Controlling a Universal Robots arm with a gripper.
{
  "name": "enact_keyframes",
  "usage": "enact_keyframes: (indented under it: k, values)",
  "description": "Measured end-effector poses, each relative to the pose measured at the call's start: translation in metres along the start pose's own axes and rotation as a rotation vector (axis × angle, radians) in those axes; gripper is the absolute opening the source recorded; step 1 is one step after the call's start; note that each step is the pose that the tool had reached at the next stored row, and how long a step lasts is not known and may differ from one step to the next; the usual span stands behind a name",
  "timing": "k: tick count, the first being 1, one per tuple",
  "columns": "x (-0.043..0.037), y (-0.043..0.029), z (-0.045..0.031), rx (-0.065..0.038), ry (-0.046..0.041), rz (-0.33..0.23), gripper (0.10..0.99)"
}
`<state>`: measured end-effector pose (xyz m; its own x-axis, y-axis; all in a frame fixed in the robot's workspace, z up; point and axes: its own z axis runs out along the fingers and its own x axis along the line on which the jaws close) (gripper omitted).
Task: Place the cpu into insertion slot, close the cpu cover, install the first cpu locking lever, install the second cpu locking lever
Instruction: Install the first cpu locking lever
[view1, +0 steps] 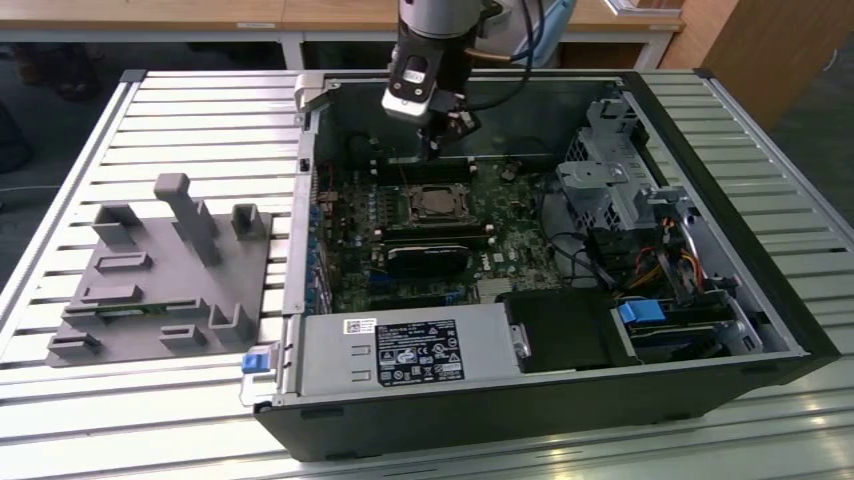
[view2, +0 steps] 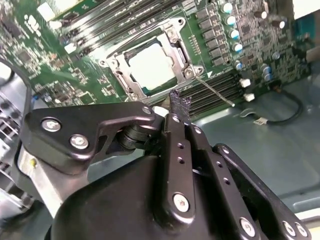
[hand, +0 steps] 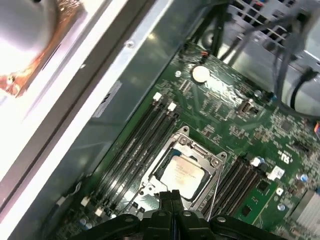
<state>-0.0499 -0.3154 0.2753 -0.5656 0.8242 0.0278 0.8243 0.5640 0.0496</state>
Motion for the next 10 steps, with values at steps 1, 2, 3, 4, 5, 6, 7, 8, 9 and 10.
enact_keyframes:
  k: [1,2,3,4,5,6,7,8,9,10]
  values:
    - [0.0000,0.0000,0.0000,0.001,0.0009,-0.018,0.106]
    - [0.0000,0.0000,0.0000,0.001,0.0018,-0.036,0.106]
    - [0.0000,0.0000,0.0000,0.002,0.0026,-0.054,0.106]
    - [0.0000,0.0000,0.0001,0.002,0.0035,-0.072,0.106]
    - [0.0000,0.0000,0.0001,0.003,0.0044,-0.090,0.106]
    - [0.0000,0.0000,0.0002,0.003,0.0053,-0.108,0.106]
    - [0.0000,0.0000,0.0003,0.003,0.0062,-0.126,0.106]
    - [0.0000,0.0000,0.0005,0.004,0.0072,-0.145,0.106]
    - [0.0000,0.0000,0.0006,0.004,0.0081,-0.163,0.106]
    - [0.0000,0.0000,0.0007,0.005,0.0090,-0.181,0.106]
